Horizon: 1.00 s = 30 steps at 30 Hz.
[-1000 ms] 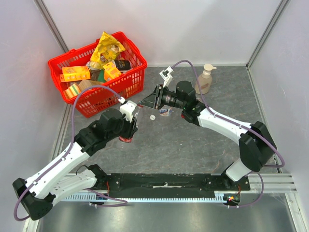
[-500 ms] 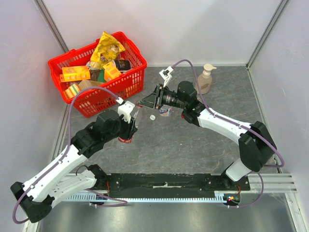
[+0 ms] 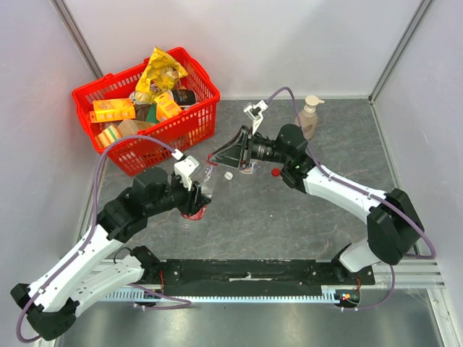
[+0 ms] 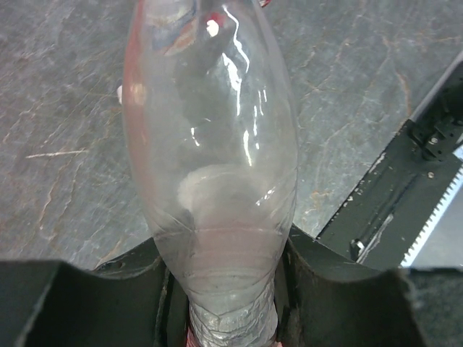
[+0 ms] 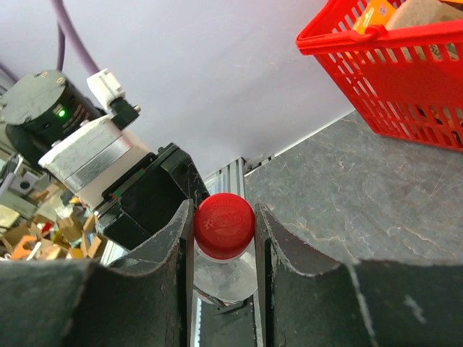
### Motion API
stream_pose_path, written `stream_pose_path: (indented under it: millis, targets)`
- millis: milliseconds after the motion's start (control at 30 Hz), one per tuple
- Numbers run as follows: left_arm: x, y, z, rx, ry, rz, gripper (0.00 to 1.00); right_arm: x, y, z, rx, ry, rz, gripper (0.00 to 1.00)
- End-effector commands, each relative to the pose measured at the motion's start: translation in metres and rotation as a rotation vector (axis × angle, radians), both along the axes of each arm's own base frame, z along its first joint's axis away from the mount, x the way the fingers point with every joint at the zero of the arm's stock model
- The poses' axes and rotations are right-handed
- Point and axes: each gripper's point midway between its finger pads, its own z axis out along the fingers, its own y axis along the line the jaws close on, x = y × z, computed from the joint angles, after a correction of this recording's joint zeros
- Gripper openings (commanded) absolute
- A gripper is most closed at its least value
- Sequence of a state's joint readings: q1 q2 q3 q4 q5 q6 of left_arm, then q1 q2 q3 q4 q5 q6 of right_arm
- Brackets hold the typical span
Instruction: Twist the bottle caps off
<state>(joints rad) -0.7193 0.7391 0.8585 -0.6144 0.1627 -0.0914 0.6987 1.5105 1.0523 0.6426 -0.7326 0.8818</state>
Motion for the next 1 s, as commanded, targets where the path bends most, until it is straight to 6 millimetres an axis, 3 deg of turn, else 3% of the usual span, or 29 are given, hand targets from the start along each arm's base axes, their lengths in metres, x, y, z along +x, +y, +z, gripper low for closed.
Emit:
stream_pose_path:
  millis: [0,467,967]
  targets:
    - [-0.025,-0.030,0.019,-0.086,-0.049,-0.255,0.02,-0.035,-0.008,0.028,0.051,-0.199,0.106,0.00]
    - [-0.056,-0.050,0.063,-0.239,-0.062,-0.449,0.02,-0.092,-0.035,0.060,0.199,-0.431,0.282,0.00]
    - [-0.094,-0.073,0.084,-0.367,0.012,-0.752,0.02,-0.139,-0.062,0.082,0.349,-0.559,0.445,0.00]
